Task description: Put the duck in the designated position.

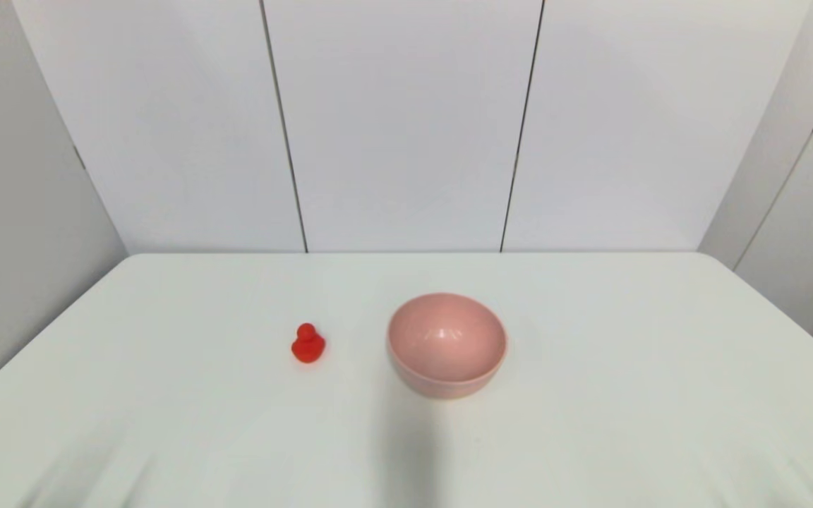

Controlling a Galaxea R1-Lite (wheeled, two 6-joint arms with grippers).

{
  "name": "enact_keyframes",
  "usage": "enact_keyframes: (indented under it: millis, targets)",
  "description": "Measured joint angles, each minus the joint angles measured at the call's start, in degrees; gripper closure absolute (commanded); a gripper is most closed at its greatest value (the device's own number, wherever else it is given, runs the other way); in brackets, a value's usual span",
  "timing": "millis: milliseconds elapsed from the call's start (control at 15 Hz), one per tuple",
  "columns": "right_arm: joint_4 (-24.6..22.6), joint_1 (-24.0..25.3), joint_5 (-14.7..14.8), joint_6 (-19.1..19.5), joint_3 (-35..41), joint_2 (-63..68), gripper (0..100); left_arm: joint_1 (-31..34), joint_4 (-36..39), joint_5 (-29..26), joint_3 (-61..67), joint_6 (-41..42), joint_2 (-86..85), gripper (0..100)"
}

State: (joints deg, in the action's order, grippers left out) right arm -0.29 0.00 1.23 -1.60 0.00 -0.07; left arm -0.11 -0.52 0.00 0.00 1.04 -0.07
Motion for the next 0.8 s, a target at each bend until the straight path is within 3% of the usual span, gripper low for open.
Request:
enact_keyframes:
  millis: [800]
  targets:
    - [-0.1, 0.0, 0.0, 0.1, 0.0, 0.0, 0, 0.0, 0.0, 0.0, 0.0, 0.0, 0.0, 0]
